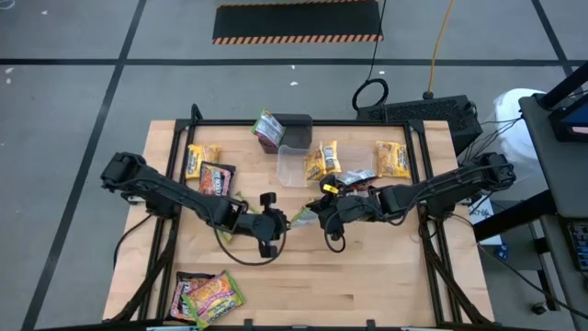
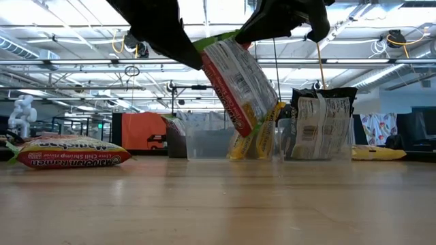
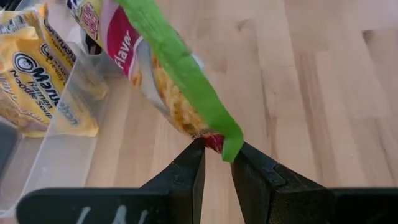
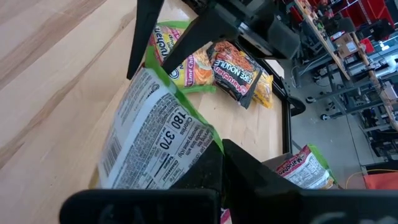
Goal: Sort Maruchan noodles
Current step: Put the green noodle pack into the black bin
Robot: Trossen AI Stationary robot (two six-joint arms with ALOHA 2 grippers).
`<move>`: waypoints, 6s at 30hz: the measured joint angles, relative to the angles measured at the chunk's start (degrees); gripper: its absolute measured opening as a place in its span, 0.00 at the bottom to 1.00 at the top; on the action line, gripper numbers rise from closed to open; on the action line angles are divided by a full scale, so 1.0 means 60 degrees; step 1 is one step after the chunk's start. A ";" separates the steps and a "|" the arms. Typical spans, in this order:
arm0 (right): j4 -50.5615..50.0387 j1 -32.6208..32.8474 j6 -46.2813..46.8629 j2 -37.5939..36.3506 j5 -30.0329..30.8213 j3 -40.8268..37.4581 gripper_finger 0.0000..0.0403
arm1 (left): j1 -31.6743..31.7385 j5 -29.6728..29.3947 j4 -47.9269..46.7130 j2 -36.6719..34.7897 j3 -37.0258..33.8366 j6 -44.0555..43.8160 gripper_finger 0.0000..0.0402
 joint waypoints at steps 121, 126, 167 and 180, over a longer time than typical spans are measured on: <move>0.3586 -0.8029 0.0342 0.4728 -0.7927 0.4062 0.00 | 0.7093 -0.0495 0.0752 -0.1068 0.0003 0.1807 0.00; 0.3836 -0.8102 0.0576 0.5030 -0.8268 0.4073 0.00 | 0.7093 -0.0463 0.0806 -0.1075 0.0004 0.1452 0.00; 0.4367 -0.8451 0.0771 0.5508 -0.8295 0.4065 0.00 | 0.7679 0.0033 0.1517 -0.0099 0.0011 0.1084 0.00; 0.4224 -0.8313 0.0854 0.5508 -0.8322 0.4069 0.00 | 0.7502 0.0030 0.1067 -0.0099 0.0004 0.0813 0.00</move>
